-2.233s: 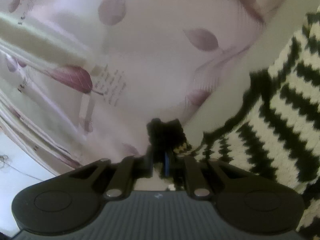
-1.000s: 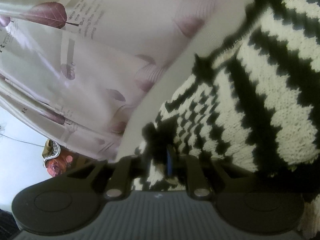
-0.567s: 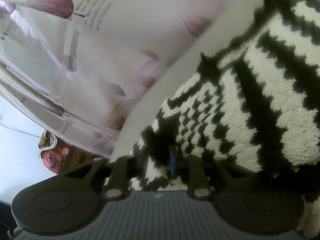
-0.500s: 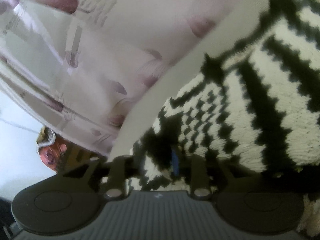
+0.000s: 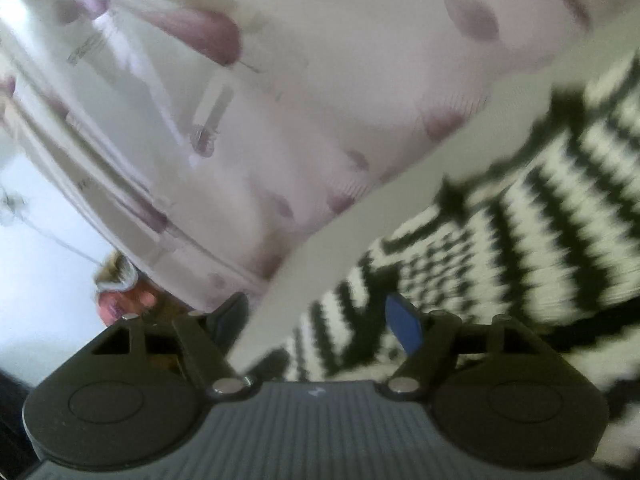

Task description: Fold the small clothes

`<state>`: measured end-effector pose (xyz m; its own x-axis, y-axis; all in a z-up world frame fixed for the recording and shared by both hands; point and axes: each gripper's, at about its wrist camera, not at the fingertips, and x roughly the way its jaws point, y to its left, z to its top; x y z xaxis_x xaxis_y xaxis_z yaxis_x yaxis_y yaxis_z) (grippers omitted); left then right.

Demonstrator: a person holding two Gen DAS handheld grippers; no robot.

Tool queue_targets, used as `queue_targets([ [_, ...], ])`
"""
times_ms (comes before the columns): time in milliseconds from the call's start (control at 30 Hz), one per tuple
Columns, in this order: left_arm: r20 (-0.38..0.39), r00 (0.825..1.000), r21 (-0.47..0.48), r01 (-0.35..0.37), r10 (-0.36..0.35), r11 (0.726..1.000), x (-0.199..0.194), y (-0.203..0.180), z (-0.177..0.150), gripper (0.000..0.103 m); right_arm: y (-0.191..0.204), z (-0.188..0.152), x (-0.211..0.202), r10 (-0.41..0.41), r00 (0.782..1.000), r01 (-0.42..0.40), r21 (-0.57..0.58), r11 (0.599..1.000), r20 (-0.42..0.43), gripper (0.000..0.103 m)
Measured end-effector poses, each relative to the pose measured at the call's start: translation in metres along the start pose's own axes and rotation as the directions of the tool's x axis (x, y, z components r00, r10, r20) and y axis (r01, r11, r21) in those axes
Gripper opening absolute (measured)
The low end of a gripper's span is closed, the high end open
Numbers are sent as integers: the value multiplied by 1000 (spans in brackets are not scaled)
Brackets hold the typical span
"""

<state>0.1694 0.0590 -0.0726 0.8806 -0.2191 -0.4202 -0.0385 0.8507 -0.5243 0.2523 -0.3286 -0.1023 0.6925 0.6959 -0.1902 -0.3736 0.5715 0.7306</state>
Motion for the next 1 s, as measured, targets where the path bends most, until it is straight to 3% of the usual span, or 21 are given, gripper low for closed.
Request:
queue_targets([
  [133,6,1000,-79,-21,21,997,-38,20,10,98,6,-12,-49,-120,993,121,-182,976,13,77],
  [367,28,993,-302,-100,114,948,-122,103,37,88,-10,-28,-74,-178,984,178,-192,965,20,77],
  [533,36,978,-366,-176,203,914,-174,163,57,88,-16,-36,-79,-186,982,190,-158,969,36,77],
  [600,20,967,-405,-224,253,887,-182,191,65,84,-16,-38,-83,-193,980,198,-154,968,45,77],
  [633,7,965,-429,-232,261,873,-185,204,68,73,-15,-38,-83,-199,979,204,-152,967,44,77],
  [733,-27,968,-475,-232,249,849,-187,236,77,56,-17,-40,-87,-205,978,209,-136,968,43,77],
  [1000,-23,974,-457,-212,227,864,-180,260,88,52,-22,-43,-93,-222,974,226,-87,970,54,77],
])
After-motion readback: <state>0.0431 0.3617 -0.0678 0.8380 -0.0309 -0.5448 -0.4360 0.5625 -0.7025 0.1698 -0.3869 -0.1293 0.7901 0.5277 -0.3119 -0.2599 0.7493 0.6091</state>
